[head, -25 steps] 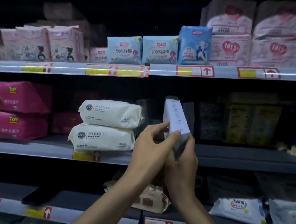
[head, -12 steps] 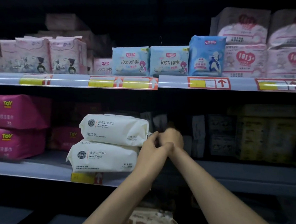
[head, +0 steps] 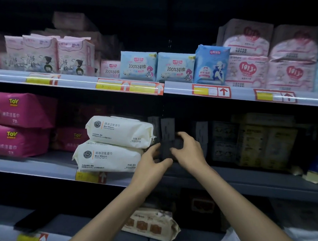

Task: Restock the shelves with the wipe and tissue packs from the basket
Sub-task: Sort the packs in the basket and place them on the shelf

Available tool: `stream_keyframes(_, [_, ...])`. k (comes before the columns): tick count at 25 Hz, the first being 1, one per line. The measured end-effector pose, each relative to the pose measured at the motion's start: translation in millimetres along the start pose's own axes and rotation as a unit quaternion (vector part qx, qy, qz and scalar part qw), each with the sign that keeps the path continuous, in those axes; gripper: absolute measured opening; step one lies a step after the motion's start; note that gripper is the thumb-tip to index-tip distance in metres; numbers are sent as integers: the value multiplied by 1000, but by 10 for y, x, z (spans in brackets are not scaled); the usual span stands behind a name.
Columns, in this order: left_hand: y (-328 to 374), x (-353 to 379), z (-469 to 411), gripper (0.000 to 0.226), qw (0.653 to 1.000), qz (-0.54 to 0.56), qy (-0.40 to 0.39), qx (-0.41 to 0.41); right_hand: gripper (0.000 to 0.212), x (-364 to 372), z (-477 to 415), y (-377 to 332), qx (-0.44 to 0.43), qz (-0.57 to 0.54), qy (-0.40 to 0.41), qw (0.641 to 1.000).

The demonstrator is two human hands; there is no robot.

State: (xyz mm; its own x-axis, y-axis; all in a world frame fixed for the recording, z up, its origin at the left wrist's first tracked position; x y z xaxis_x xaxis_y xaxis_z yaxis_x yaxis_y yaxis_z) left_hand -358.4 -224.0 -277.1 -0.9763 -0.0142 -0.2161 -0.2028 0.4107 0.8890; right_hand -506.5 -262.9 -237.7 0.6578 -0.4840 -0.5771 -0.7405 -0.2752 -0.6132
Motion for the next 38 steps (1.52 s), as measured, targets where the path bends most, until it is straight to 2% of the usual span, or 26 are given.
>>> stream_keyframes(2, [22,-31,109,57,999,-29,-7,13,65,-168,182,-18,-18,13,-14,1000])
stream_keyframes(7, [45,-92,421,81,979,-179,-40,92,92,-486,653,103,-44,106,-68,991])
stream_keyframes(12, [-136,-29,936,96,904,-376,-95,179,128,-536,1507,387,-54,223,-175,957])
stream_keyframes(14, [-424,32,1221,98,879,-417,-122,196,132,-448,1976,587,-51,230,-225,945])
stream_keyframes(18, [-1175,221,1887,95,851,-449,-202,180,133,-84,2947,1124,-18,215,-347,913])
stream_keyframes(22, [-2036,468,2498,99,828,-459,-296,127,133,479,3697,1747,14,232,-472,851])
stream_keyframes(25, [-2632,666,2825,101,792,-478,-369,89,130,934,4063,2209,52,250,-568,783])
stream_keyframes(27, [-3093,775,2990,104,757,-493,-428,32,120,1176,4264,2441,69,262,-615,740])
stream_keyframes(30, [-3788,800,3197,109,720,-486,-487,-92,99,1421,4505,2628,43,295,-646,703])
stream_keyframes(34, [-4342,797,3470,77,717,-412,-515,-228,80,1653,4708,2754,-3,324,-660,678])
stream_keyframes(38, [-4636,975,3694,35,750,-279,-481,-360,69,1772,4847,2824,-14,325,-673,665])
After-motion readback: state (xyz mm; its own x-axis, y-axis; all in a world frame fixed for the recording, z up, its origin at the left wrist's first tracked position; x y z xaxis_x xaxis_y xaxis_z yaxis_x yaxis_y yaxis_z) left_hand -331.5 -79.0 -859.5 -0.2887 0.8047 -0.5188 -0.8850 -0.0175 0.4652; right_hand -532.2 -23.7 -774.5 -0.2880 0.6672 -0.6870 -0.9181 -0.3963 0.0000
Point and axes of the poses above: each hand's wrist, its own z-axis away from the middle knuckle, its own x-axis out of the palm, y = z × x, the point moved 7 cm from there along -z, towards the middle knuckle
